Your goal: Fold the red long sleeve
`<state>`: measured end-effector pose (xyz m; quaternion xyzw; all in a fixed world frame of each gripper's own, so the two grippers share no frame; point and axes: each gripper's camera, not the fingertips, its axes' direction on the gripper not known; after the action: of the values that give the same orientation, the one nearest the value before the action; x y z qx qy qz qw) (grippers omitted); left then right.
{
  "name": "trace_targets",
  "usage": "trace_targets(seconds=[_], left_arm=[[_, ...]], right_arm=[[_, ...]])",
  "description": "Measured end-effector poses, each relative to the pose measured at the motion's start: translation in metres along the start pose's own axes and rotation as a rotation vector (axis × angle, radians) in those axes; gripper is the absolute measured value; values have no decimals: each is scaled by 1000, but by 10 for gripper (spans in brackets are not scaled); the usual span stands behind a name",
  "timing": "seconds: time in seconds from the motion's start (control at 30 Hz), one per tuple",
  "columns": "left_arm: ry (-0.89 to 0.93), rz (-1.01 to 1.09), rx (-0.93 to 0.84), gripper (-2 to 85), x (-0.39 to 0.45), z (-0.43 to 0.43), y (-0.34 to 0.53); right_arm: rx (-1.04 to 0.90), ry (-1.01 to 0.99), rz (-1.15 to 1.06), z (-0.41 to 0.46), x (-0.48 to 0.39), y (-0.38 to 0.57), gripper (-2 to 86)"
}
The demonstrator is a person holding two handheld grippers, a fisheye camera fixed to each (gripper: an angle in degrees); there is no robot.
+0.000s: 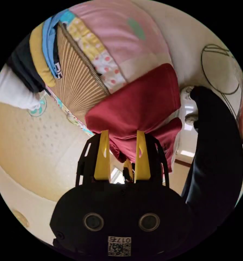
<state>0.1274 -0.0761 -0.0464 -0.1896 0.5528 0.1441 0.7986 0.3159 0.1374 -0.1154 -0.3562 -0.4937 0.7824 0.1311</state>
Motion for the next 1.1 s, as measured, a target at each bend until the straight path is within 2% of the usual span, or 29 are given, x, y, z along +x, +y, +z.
trace_targets(seconds=[0.07,0.13,0.23,0.3,0.33,0.37,0.4,0.43,0.5,0.53,0.57,0.63,0.7,0.73,0.8,0.87,0.93,1.0,1.07,1.1], left_arm=[[-93,-47,-26,66,-22,4,11],[-148,-73,-27,66,-36,0,15],[-258,-125,22,66,-56,-19,22],[-316,-179,64,66,-69,-31,27],[-319,-228,84,66,-80,-35,31],[-301,-277,96,66,-92,-36,37],[-291,-302,100,66,-97,-35,40],[-278,-348,114,66,-105,-34,46],[-263,-394,145,66,-109,-34,54],[-249,-415,160,66,-110,-33,59],[-237,-433,166,66,-111,-31,63],[-227,-460,167,66,-112,-28,69],[-222,-481,179,66,-113,-31,75],[-222,-498,196,66,-115,-36,80],[-219,-510,225,66,-121,-47,86],[-222,-509,252,66,-131,-62,92],[-239,-491,243,65,-141,-66,91],[-260,-490,192,63,-156,-59,84],[-256,-468,211,39,-170,-62,70],[-245,-470,207,34,-175,-64,64]], right_arm=[[-36,-24,108,-1,13,-13,102],[13,35,79,-7,-3,-12,68],[205,235,-307,-18,-91,27,27],[280,364,-834,6,-186,107,19],[304,418,-960,18,-206,132,17],[363,500,-1192,46,-236,183,16],[391,508,-1397,77,-254,229,15],[382,482,-1482,92,-258,249,14],[181,276,-1710,166,-255,308,14],[104,245,-1739,188,-249,318,14],[-56,214,-1784,236,-230,334,15],[-326,284,-1831,317,-181,350,14],[-794,592,-1775,415,-88,349,12],[-843,685,-1738,429,-66,343,12],[-775,893,-1609,429,-11,317,9],[-667,928,-1575,399,2,301,8],[-475,1009,-1581,361,8,290,8],[-196,1231,-1593,327,21,271,8],[-140,1390,-1567,325,34,247,8],[-187,1302,-1600,328,30,243,7]])
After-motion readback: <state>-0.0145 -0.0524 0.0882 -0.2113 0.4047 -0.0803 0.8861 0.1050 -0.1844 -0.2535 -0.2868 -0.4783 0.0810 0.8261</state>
